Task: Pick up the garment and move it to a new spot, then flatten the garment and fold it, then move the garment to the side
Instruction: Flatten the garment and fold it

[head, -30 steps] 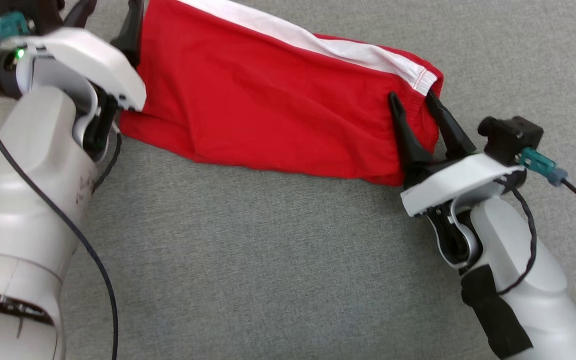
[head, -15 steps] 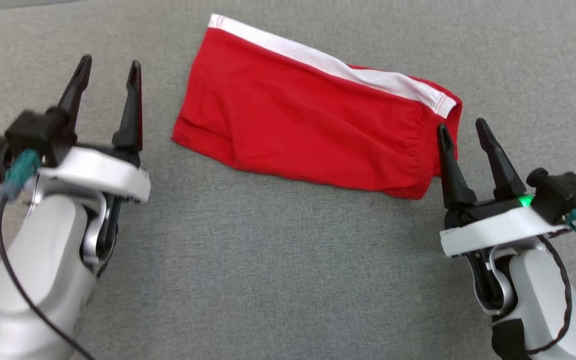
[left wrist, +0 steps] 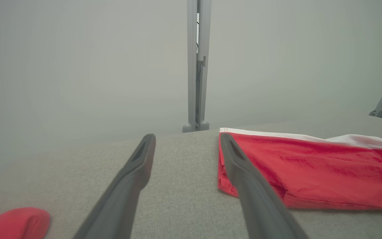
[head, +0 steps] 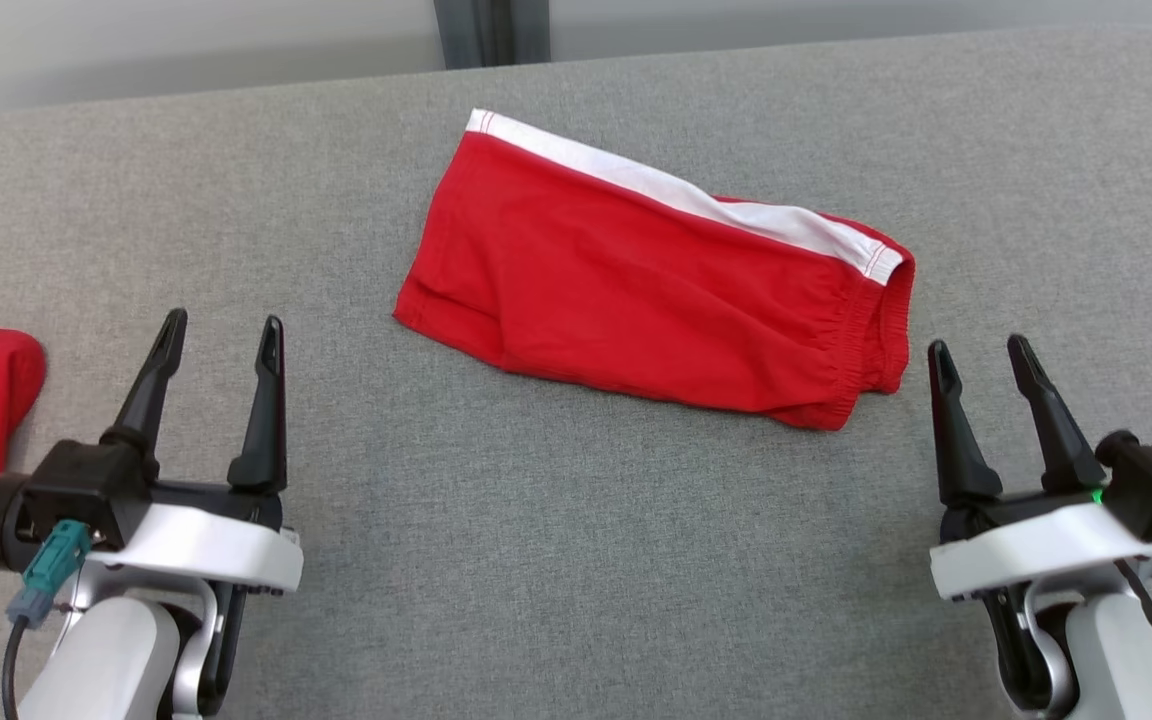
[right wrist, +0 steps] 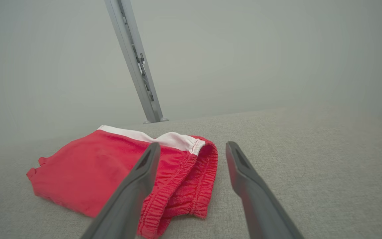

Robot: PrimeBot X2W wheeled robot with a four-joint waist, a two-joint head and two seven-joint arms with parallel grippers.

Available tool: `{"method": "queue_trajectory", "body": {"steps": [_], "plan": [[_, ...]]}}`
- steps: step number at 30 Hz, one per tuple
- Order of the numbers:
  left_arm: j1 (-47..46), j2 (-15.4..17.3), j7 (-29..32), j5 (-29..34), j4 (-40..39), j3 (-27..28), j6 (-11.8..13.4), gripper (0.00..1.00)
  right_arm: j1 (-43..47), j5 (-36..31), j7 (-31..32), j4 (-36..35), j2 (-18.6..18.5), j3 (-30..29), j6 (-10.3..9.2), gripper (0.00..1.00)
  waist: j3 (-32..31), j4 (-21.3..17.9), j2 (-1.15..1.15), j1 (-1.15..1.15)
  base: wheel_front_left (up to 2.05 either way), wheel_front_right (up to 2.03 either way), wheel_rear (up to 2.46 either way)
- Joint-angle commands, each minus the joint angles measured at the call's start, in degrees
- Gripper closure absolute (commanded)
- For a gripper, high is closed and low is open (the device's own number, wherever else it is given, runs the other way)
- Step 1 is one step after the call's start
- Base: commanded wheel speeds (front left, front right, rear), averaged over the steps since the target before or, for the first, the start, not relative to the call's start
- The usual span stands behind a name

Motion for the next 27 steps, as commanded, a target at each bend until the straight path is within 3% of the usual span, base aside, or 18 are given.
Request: {"method": "queue_trajectory", "body": {"steps": [1,7,12,20,27], "plan": [[0.6,0.3,0.2,0.1,-0.4,0.1,0.5,0.00,0.9,0.1,0.2,-0.5,-0.3,-0.4,-0.02,0.00,-0.5,0.0,0.00,0.00,0.00,0.00,0.00],[2.9,1.1,2.4,-0.4,-2.1,-0.4,1.2,0.00,4.4,1.1,1.5,-2.9,-0.3,-1.1,-0.02,0.00,-1.3,-0.1,0.00,0.00,0.00,0.00,0.00],[1.8,1.4,4.1,-0.7,-2.9,-1.3,0.4,0.00,5.0,1.5,2.2,-3.8,-0.3,-1.1,-0.02,0.00,-1.4,-0.3,0.00,0.00,0.00,0.00,0.00],[-5.8,0.0,11.6,-3.5,-0.2,-5.3,-5.2,0.00,4.6,1.7,2.2,-4.9,-0.3,-0.6,-0.02,0.00,0.4,-1.5,0.00,0.00,0.00,0.00,0.00],[-15.2,-1.8,15.8,-5.8,8.9,-6.6,-9.4,0.00,3.4,2.9,1.2,-4.4,-0.3,0.8,-0.02,0.00,3.6,-4.9,0.00,0.00,0.00,0.00,0.00]]}}
